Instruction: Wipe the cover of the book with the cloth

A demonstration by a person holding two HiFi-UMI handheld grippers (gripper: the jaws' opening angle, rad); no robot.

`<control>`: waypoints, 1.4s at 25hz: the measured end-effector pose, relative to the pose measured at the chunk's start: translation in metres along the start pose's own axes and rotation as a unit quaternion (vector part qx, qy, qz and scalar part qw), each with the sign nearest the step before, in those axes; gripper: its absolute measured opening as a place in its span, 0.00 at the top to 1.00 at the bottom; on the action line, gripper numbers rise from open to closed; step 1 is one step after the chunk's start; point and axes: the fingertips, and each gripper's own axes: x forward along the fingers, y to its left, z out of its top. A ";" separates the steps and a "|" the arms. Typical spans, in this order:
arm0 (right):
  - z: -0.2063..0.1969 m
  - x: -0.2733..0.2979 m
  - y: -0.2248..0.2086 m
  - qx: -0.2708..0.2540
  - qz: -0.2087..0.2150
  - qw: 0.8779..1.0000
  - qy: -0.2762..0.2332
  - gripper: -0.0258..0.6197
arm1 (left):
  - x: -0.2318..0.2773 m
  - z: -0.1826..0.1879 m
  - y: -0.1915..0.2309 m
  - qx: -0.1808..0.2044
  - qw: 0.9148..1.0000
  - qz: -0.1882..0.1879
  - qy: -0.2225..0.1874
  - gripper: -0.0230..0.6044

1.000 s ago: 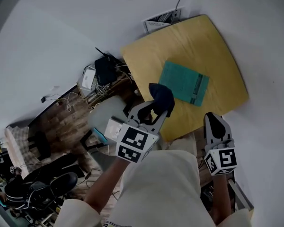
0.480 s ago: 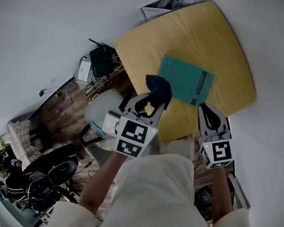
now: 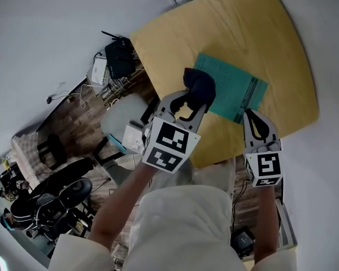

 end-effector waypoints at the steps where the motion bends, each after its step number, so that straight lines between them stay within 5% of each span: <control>1: -0.004 0.004 -0.004 -0.001 0.001 1.000 0.003 0.91 | 0.006 0.001 0.000 -0.002 1.000 -0.001 0.000 0.74; 14: -0.040 0.051 -0.039 -0.020 -0.006 0.999 0.043 0.91 | 0.076 0.002 0.025 -0.063 0.998 0.002 0.001 0.74; 29: -0.057 0.067 -0.050 -0.051 -0.021 0.996 0.065 0.91 | 0.117 0.002 0.038 -0.039 0.999 0.028 0.025 0.74; 35: -0.056 0.069 -0.052 -0.037 -0.019 0.997 0.066 0.91 | 0.120 -0.007 0.036 -0.061 0.997 0.020 0.031 0.74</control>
